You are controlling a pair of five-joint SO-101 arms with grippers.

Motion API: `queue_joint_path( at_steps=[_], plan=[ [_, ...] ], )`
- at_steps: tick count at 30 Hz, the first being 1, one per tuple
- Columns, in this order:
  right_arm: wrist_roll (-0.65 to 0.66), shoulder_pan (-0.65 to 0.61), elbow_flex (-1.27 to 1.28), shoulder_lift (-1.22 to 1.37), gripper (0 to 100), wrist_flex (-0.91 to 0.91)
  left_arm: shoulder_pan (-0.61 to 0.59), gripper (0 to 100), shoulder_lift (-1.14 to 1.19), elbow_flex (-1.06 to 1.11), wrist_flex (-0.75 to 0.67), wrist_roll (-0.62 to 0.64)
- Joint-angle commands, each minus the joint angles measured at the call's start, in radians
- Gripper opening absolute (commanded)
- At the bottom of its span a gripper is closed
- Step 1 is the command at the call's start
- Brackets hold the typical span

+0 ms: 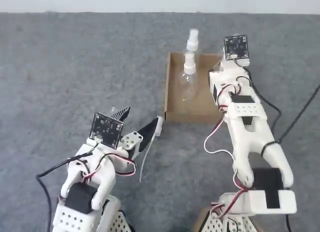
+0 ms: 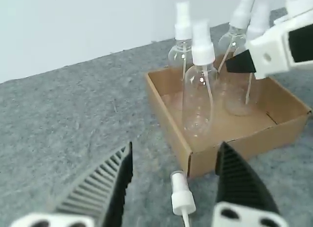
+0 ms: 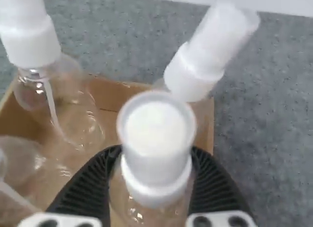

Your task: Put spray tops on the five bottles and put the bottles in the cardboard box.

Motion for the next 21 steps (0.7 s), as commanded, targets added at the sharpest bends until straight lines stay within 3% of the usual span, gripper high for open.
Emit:
queue_joint_path(
  at_steps=[1,21],
  plan=[
    [-0.008,0.010,-0.038,-0.001,0.6,-0.047,-0.006,25,-0.012,-0.007,-0.034,-0.006],
    [-0.003,0.002,-0.038,0.012,0.7,-0.041,-0.006,25,-0.012,-0.007,-0.034,-0.006]
  ],
)
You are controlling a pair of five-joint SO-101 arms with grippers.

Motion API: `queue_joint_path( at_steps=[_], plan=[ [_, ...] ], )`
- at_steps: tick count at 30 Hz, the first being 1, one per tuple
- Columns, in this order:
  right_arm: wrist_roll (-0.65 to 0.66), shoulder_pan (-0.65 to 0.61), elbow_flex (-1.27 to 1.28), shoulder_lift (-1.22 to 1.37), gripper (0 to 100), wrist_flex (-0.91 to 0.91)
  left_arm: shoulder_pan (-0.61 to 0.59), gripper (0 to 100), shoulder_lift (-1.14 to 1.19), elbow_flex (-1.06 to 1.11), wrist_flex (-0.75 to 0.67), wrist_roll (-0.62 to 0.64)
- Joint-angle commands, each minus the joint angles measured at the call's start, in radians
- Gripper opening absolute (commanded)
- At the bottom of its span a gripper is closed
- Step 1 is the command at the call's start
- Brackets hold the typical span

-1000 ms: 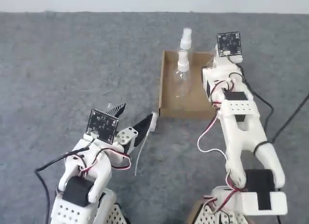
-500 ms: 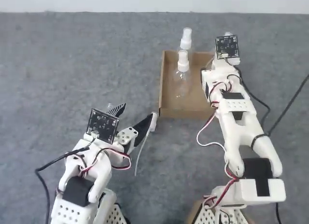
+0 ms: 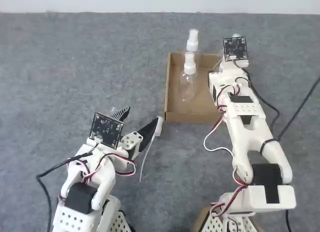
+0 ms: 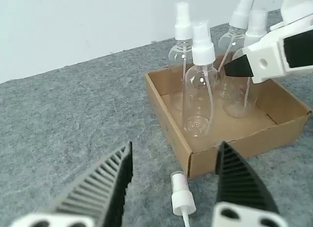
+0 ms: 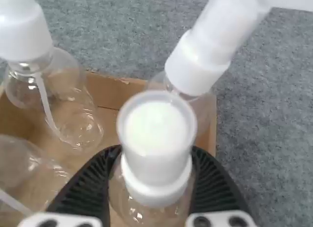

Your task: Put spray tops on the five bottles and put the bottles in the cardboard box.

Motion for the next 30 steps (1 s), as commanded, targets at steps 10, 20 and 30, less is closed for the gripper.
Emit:
queue_joint_path(
  at_steps=[10,20,30],
  plan=[
    [0.025,-0.016,-0.040,-0.024,0.7,0.012,-0.006,25,-0.012,-0.007,-0.034,-0.006],
    [0.046,-0.016,-0.038,-0.016,0.7,0.012,-0.006,25,-0.012,-0.007,-0.034,-0.006],
    [0.046,-0.016,-0.038,-0.022,1.3,0.012,-0.006,25,-0.012,-0.007,-0.034,-0.006]
  ],
)
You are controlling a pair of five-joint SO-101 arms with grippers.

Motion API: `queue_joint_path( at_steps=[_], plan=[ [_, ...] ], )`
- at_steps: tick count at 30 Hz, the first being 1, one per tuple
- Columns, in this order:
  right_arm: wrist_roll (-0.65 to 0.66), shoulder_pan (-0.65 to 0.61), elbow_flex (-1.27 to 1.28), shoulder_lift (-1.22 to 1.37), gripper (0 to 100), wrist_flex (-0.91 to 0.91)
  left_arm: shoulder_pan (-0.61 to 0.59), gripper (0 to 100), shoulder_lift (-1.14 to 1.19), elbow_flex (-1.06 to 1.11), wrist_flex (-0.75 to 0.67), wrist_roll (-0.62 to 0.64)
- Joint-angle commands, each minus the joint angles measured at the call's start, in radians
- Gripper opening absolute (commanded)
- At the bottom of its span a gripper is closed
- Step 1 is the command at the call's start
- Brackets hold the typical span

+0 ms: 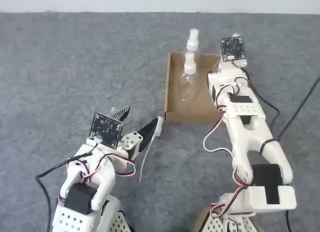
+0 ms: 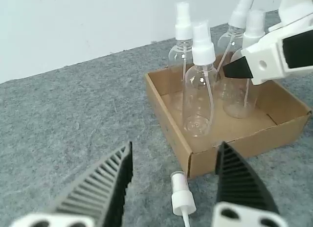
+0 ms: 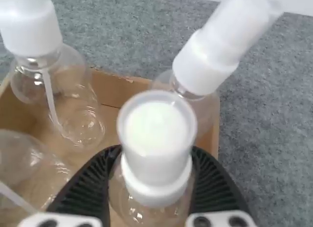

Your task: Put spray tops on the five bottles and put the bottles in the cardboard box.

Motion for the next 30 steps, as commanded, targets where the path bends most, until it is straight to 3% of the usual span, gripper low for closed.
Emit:
queue_joint_path(
  at_steps=[1,7,25,30],
  plan=[
    [0.017,-0.008,-0.038,-0.022,2.9,0.007,-0.006,25,-0.012,-0.007,-0.034,-0.006],
    [0.017,-0.008,-0.038,-0.021,10.9,0.007,-0.006,25,-0.012,-0.008,-0.034,-0.006],
    [0.018,-0.008,-0.038,-0.025,12.0,0.007,-0.006,25,-0.012,-0.008,-0.034,-0.006],
    [0.018,-0.008,-0.038,-0.025,22.8,0.007,-0.006,25,-0.012,-0.008,-0.034,-0.006]
  ],
)
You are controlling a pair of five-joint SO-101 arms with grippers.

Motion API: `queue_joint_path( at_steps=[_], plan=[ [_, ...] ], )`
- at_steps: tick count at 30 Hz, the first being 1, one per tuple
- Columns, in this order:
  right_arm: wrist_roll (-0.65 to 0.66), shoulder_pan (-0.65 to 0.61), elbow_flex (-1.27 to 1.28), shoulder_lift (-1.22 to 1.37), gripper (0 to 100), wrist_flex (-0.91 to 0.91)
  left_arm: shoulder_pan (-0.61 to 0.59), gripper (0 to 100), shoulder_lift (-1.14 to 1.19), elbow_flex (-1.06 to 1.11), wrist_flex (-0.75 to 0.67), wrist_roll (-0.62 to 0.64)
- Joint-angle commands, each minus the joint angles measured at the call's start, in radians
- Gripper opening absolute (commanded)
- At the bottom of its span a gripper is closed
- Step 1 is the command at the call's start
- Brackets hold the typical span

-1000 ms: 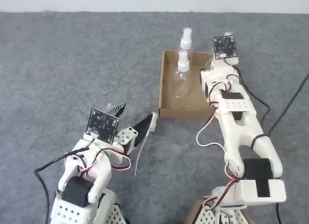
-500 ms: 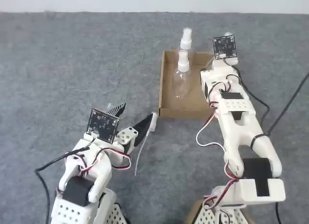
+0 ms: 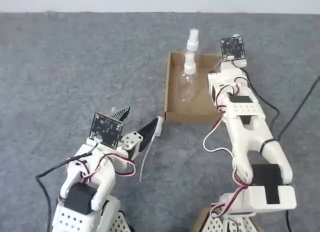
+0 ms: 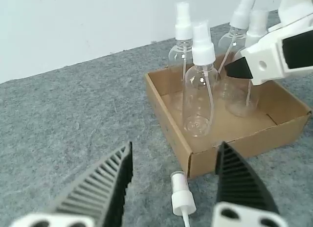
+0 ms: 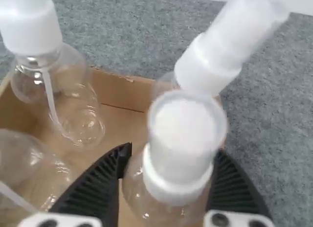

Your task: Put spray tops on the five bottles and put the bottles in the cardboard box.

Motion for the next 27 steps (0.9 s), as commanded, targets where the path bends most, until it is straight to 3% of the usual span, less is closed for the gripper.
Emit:
queue_joint_path(
  at_steps=[1,13,27],
  plan=[
    [0.018,-0.008,-0.038,-0.025,24.7,0.007,-0.006,25,-0.012,-0.008,-0.034,-0.006],
    [0.018,-0.008,-0.057,-0.042,28.8,0.024,-0.006,25,-0.012,-0.008,-0.034,-0.006],
    [0.018,-0.010,-0.364,-0.283,28.8,0.458,-0.006,25,-0.012,-0.008,-0.034,-0.008]
  ],
)
